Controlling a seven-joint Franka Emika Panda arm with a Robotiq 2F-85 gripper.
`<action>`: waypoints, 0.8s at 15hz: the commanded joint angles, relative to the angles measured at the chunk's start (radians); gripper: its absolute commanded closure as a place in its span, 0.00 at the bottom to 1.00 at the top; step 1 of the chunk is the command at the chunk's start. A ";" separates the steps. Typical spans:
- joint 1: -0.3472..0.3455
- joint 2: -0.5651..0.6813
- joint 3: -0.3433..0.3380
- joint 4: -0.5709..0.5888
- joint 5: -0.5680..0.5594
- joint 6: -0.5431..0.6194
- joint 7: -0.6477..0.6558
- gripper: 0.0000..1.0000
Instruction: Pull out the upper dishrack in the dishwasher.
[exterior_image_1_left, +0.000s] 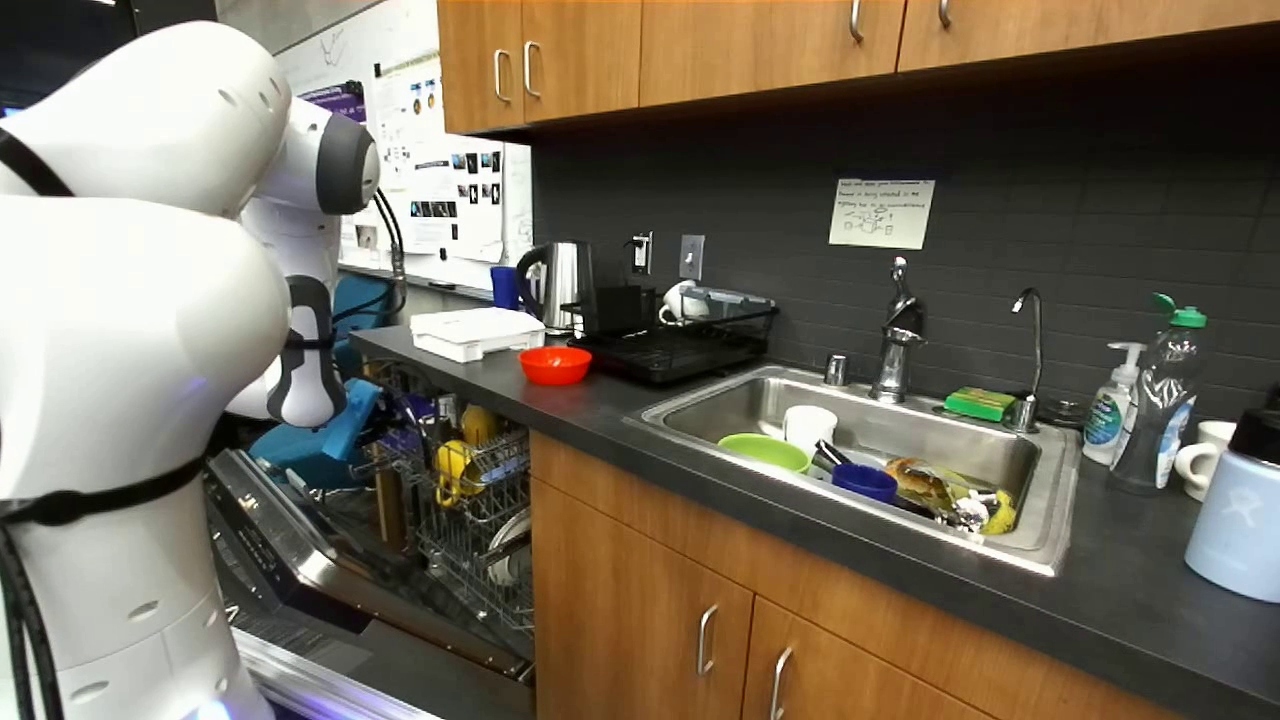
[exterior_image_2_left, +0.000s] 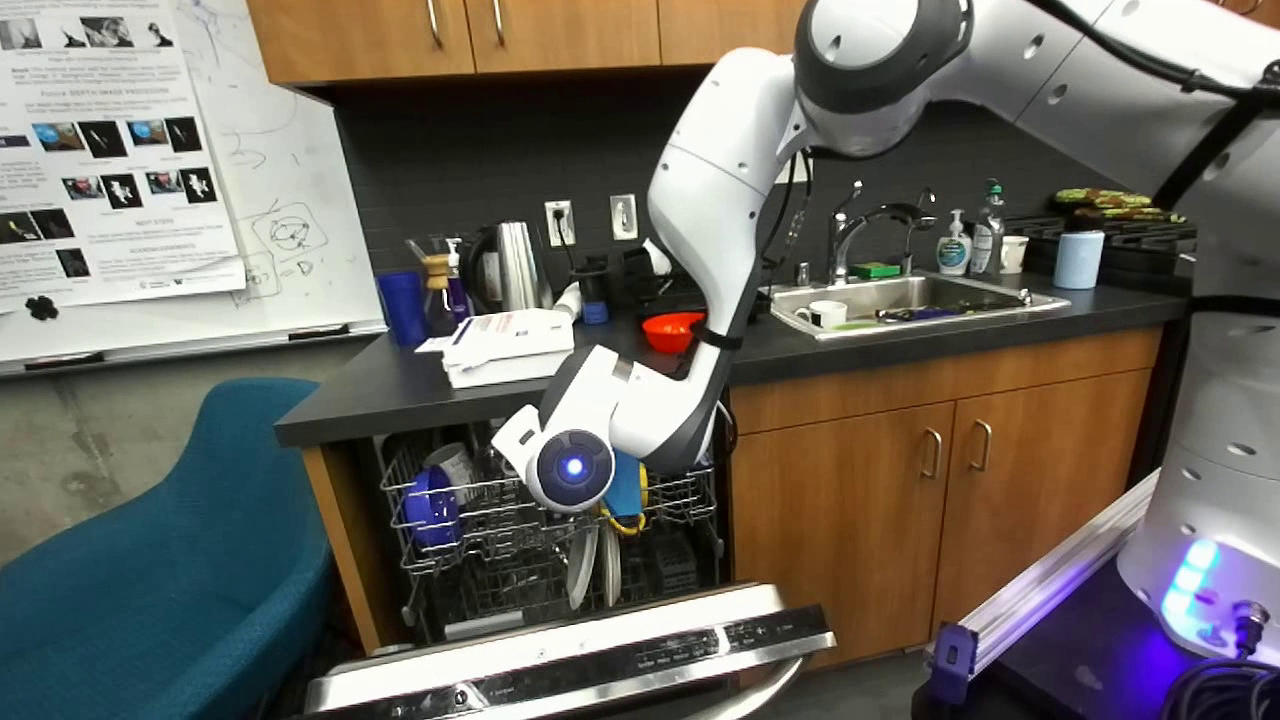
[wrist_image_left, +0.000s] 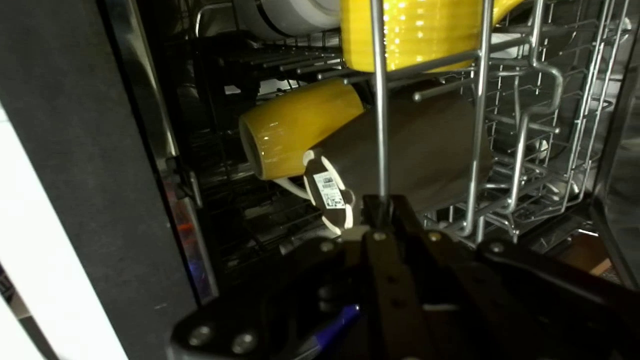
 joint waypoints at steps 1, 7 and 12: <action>-0.052 -0.070 0.029 -0.140 -0.003 0.017 0.105 0.98; -0.048 -0.091 0.047 -0.169 0.007 -0.033 0.163 0.98; -0.024 -0.067 0.071 -0.173 0.022 -0.103 0.222 0.98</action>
